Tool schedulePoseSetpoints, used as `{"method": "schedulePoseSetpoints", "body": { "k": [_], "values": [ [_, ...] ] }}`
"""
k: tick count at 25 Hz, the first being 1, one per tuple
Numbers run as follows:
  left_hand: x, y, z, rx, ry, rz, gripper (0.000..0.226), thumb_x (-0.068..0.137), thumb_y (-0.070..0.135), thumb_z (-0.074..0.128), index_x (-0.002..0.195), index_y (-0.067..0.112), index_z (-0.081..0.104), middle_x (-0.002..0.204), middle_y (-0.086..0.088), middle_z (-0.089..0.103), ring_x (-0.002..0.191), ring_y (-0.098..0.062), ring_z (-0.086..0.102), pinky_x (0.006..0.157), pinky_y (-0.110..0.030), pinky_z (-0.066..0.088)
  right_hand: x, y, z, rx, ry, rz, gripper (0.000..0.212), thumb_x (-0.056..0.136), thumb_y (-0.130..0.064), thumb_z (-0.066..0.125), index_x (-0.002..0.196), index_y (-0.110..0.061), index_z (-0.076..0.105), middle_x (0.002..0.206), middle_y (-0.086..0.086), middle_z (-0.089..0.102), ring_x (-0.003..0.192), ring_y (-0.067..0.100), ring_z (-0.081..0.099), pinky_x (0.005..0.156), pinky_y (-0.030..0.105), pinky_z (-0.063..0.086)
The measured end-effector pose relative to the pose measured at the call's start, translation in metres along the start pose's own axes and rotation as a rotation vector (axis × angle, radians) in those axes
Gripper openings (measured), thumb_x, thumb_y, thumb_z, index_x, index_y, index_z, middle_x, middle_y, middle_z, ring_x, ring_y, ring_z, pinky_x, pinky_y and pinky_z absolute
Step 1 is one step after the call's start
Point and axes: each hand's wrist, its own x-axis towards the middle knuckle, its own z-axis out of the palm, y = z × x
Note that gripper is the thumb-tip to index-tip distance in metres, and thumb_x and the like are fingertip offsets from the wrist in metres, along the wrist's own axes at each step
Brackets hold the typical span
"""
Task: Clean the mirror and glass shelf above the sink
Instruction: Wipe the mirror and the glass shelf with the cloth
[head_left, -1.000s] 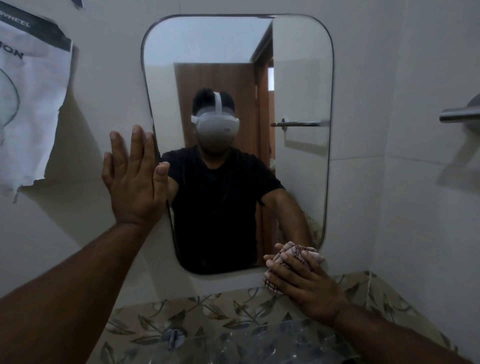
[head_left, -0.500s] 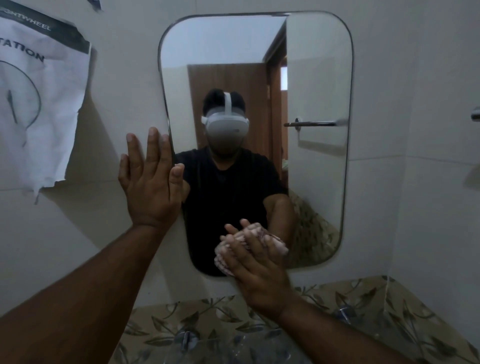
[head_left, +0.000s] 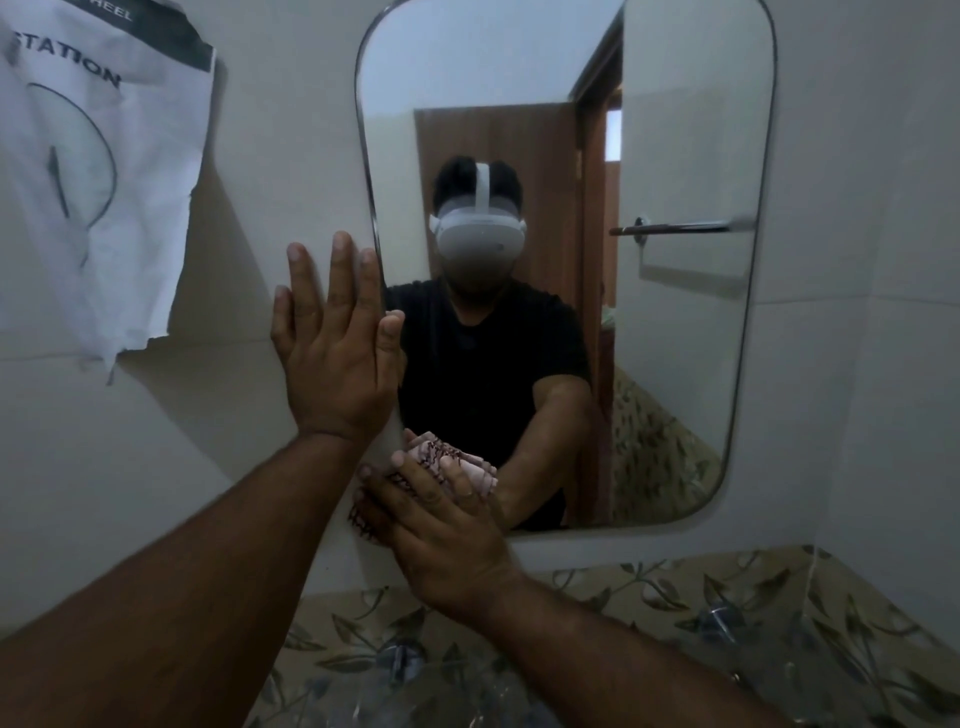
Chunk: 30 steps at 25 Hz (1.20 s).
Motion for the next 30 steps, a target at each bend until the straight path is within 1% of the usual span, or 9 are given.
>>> {"method": "schedulePoseSetpoints", "body": {
  "k": [5, 8, 11, 14, 19, 23, 25, 27, 30],
  "values": [
    [-0.002, 0.003, -0.022, 0.029, -0.105, 0.064, 0.066, 0.113, 0.049, 0.022, 0.173, 0.027, 0.006, 0.182, 0.004, 0.004, 0.168, -0.034, 0.007, 0.134, -0.054, 0.011, 0.0, 0.0, -0.006, 0.043, -0.017, 0.008, 0.053, 0.1, -0.026, 0.053, 0.154, -0.024, 0.05, 0.17, -0.002, 0.033, 0.161, 0.026, 0.02, 0.127, 0.054, 0.017],
    [-0.017, 0.013, -0.054, -0.035, -0.214, 0.046, 0.064, 0.114, 0.046, 0.021, 0.173, 0.024, 0.008, 0.182, 0.002, 0.003, 0.168, -0.033, 0.003, 0.135, -0.045, 0.001, 0.004, -0.001, -0.018, 0.112, -0.061, 0.038, 0.052, 0.102, -0.029, 0.05, 0.153, -0.024, 0.051, 0.167, -0.003, 0.04, 0.16, 0.023, 0.021, 0.126, 0.054, 0.021],
    [-0.059, 0.003, -0.093, -0.153, -0.421, 0.115, 0.07, 0.111, 0.039, 0.031, 0.172, 0.026, -0.001, 0.181, 0.003, -0.001, 0.169, -0.026, -0.004, 0.134, -0.045, 0.005, 0.005, -0.007, -0.034, 0.254, -0.059, 0.111, 0.049, 0.102, -0.027, 0.051, 0.15, -0.019, 0.055, 0.16, 0.0, 0.05, 0.157, 0.024, 0.03, 0.125, 0.053, 0.024],
    [-0.117, -0.019, -0.13, -0.157, -0.561, 0.12, 0.063, 0.111, 0.034, 0.034, 0.17, 0.015, 0.022, 0.18, -0.008, 0.014, 0.168, -0.031, 0.01, 0.131, -0.044, 0.018, -0.004, -0.024, -0.042, 0.378, -0.064, 0.198, 0.049, 0.1, -0.023, 0.049, 0.148, -0.014, 0.057, 0.157, 0.004, 0.054, 0.153, 0.026, 0.04, 0.124, 0.053, 0.029],
    [-0.241, -0.031, -0.189, -0.111, -0.833, -0.036, 0.058, 0.111, 0.037, 0.032, 0.164, 0.017, 0.043, 0.175, -0.006, 0.032, 0.164, -0.027, 0.027, 0.121, -0.043, 0.033, -0.052, -0.069, -0.038, 0.462, -0.217, 0.288, 0.049, 0.1, -0.022, 0.054, 0.149, -0.015, 0.056, 0.157, 0.004, 0.054, 0.151, 0.025, 0.041, 0.122, 0.047, 0.029],
    [-0.312, -0.039, -0.226, -0.121, -1.061, -0.312, 0.068, 0.108, 0.051, 0.024, 0.163, 0.017, 0.046, 0.173, -0.004, 0.037, 0.164, -0.023, 0.027, 0.127, -0.047, 0.034, -0.085, -0.109, -0.031, 0.474, -0.667, 0.33, 0.057, 0.1, -0.032, 0.047, 0.156, -0.025, 0.044, 0.165, -0.001, 0.043, 0.156, 0.021, 0.029, 0.12, 0.048, 0.024],
    [-0.324, -0.037, -0.229, -0.218, -1.08, -0.504, 0.066, 0.108, 0.05, 0.028, 0.161, 0.015, 0.049, 0.168, -0.007, 0.045, 0.161, -0.022, 0.035, 0.13, -0.043, 0.032, -0.095, -0.126, -0.025, 0.447, -0.817, 0.329, 0.057, 0.103, -0.036, 0.046, 0.159, -0.03, 0.039, 0.169, -0.005, 0.034, 0.16, 0.018, 0.019, 0.125, 0.051, 0.012],
    [-0.325, -0.033, -0.228, -0.296, -1.046, -0.628, 0.062, 0.108, 0.046, 0.033, 0.156, 0.013, 0.055, 0.162, -0.008, 0.054, 0.154, -0.023, 0.046, 0.128, -0.036, 0.032, -0.097, -0.137, -0.022, 0.467, -0.844, 0.346, 0.057, 0.104, -0.042, 0.042, 0.16, -0.03, 0.038, 0.17, -0.005, 0.032, 0.161, 0.017, 0.015, 0.129, 0.051, 0.004],
    [-0.325, -0.026, -0.228, -0.383, -0.987, -0.739, 0.061, 0.106, 0.042, 0.035, 0.153, 0.011, 0.059, 0.158, -0.007, 0.058, 0.149, -0.019, 0.051, 0.128, -0.038, 0.037, -0.096, -0.139, -0.019, 0.503, -0.843, 0.38, 0.059, 0.105, -0.05, 0.036, 0.161, -0.031, 0.035, 0.17, -0.005, 0.032, 0.161, 0.017, 0.014, 0.129, 0.052, 0.006]
  ]
}}
